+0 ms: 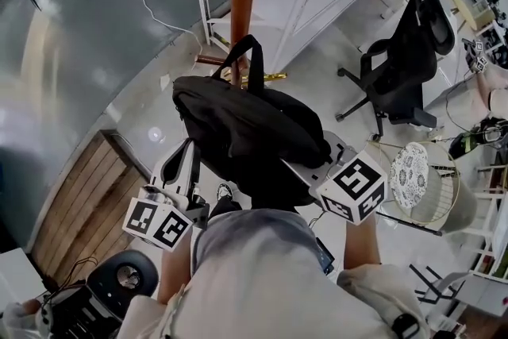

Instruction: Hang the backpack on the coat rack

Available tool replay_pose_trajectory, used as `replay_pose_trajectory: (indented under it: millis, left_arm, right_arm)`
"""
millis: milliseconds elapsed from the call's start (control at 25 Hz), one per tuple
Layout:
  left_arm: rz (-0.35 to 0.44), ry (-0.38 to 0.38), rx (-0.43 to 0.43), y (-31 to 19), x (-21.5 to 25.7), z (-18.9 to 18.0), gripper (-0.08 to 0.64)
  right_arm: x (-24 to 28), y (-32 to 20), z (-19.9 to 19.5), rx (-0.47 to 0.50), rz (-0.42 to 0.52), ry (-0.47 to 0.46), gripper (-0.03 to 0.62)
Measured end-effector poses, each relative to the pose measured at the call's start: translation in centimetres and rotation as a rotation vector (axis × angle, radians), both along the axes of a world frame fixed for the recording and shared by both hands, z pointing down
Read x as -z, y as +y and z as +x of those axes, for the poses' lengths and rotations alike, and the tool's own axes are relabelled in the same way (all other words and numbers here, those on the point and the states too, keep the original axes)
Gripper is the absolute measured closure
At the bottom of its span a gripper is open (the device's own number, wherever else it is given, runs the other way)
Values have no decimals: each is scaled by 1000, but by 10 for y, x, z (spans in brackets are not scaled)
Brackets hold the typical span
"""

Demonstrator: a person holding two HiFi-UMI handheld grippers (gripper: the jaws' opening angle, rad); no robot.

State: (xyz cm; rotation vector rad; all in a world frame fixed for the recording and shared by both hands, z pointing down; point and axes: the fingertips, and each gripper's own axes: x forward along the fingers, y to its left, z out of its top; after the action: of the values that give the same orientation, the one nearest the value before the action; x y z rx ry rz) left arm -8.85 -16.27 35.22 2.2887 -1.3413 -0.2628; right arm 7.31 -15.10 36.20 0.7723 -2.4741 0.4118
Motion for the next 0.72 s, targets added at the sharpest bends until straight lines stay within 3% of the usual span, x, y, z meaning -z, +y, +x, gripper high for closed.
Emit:
replay_pose_trajectory:
  millis: [240, 400, 720]
  left_arm:
    - [-8, -1, 18, -8, 1, -4, 554]
    - [-16, 38, 23, -13, 2, -2, 554]
    - [-29, 24, 15, -18, -3, -1, 554]
  right_arm:
    - [-4, -10, 0, 15, -17, -3, 468]
    - [-9, -15, 2, 20, -30, 3, 468]
    - [-20, -23, 9, -2, -56, 2, 467]
